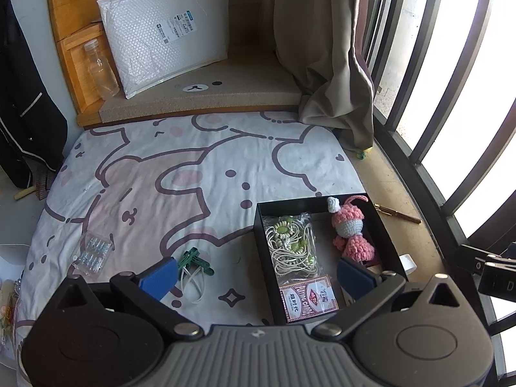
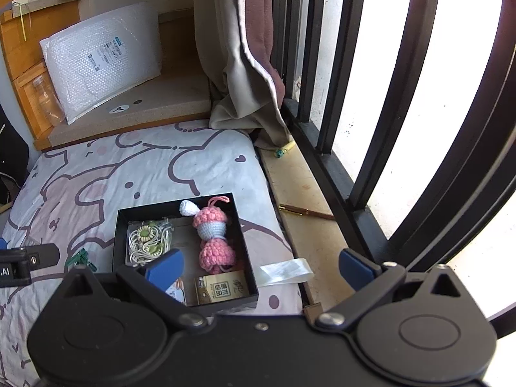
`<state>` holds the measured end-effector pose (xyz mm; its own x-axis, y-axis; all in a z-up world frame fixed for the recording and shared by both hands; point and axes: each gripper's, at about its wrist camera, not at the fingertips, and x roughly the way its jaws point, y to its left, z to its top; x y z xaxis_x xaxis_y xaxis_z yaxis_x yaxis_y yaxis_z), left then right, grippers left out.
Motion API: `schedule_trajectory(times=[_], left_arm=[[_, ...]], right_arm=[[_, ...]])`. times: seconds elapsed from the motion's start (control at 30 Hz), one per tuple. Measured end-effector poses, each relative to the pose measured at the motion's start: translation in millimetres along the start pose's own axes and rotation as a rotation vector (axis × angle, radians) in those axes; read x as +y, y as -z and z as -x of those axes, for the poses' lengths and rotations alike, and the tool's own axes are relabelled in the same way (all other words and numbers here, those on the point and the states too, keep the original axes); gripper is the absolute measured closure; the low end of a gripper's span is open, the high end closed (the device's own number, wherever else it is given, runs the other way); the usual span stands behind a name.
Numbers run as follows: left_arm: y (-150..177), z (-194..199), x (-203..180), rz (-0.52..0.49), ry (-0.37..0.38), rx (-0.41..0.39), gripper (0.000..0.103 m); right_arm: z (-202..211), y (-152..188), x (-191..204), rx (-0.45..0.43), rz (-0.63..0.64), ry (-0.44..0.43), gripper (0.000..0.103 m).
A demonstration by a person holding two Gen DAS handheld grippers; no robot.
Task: Organize objects
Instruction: 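Move left tool toward clear vial case while right tool approaches green clothespins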
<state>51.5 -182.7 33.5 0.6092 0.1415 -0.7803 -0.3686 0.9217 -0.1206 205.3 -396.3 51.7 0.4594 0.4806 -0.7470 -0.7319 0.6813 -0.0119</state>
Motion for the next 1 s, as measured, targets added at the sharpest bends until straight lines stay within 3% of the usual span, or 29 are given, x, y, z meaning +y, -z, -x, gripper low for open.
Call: schedule_trajectory(times=[0.53, 1.0], left_arm=[[-3.2, -4.0, 2.5, 0.001, -0.009, -0.002, 0.0], [-9.5, -9.7, 50.7, 0.07, -0.07, -0.007, 0.0]], right_arm=[[-6.5, 2.0, -6.6, 0.011, -0.037, 0.019, 0.0], [-20.3, -7.0, 24.6, 0.011, -0.018, -0.03, 0.0]])
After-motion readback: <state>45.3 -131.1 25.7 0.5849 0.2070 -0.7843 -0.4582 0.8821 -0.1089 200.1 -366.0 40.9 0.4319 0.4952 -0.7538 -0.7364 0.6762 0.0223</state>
